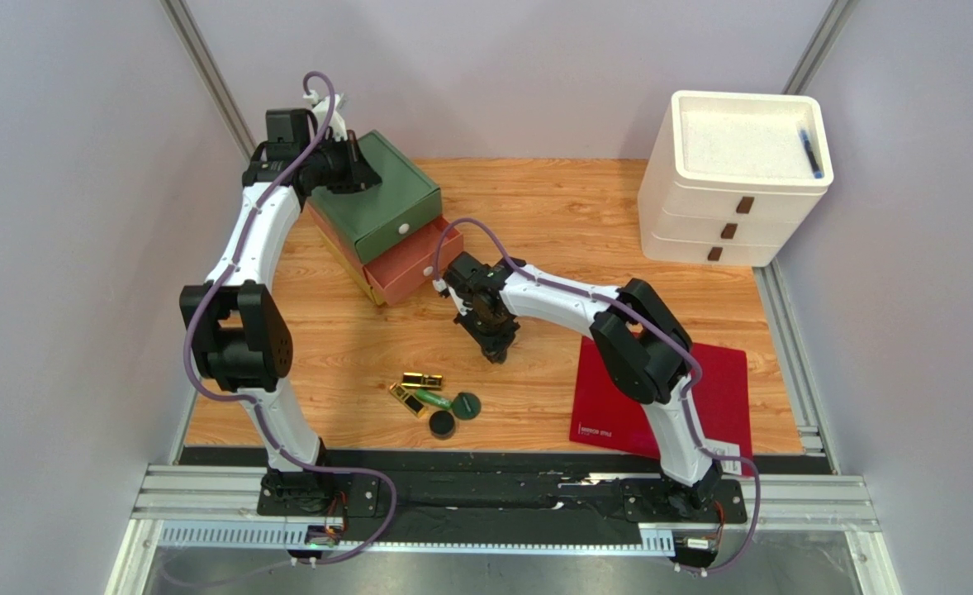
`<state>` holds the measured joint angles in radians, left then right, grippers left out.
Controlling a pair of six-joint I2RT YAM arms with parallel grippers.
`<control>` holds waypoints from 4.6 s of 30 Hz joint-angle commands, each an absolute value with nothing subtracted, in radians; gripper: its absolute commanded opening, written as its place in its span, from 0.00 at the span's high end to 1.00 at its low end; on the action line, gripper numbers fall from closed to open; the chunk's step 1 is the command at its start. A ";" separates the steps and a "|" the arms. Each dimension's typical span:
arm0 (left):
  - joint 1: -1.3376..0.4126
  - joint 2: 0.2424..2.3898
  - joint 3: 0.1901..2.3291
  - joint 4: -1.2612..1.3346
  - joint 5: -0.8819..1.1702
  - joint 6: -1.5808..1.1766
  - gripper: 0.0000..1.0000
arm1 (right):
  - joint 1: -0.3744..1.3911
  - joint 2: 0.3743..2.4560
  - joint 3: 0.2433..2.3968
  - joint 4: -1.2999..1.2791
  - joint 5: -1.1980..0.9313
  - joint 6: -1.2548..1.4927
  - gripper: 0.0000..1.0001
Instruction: Organize the makeup
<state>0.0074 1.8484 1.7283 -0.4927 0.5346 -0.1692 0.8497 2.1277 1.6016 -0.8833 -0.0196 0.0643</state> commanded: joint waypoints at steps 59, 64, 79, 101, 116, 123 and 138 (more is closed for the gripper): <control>0.003 1.902 1.664 -0.678 0.494 -0.141 0.92 | 0.735 2.303 2.287 -0.653 -0.158 0.216 0.32; 0.003 1.902 1.666 -0.680 0.492 -0.141 0.92 | 0.736 2.306 2.272 -0.657 -0.164 0.216 0.39; 0.003 1.899 1.661 -0.676 0.489 -0.141 0.92 | 0.736 2.296 2.195 -0.707 -0.210 0.213 0.85; 0.005 1.896 1.654 -0.667 0.499 -0.144 0.92 | 0.735 2.085 2.197 -0.517 -0.110 0.190 0.37; 0.005 1.873 1.617 -0.653 0.511 -0.152 0.92 | 0.828 1.795 1.626 -0.891 -0.226 -0.033 0.28; 0.003 1.865 1.597 -0.658 0.511 -0.140 0.92 | 0.949 1.927 1.583 -0.960 -0.222 -0.034 0.27; 0.003 1.856 1.562 -0.649 0.517 -0.130 0.92 | 1.012 2.059 1.548 -0.901 -0.232 -0.063 0.29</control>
<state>0.0090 1.8046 1.6424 -0.4118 0.5495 -0.1715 0.9951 2.0506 1.5600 -0.9558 -0.2325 -0.0509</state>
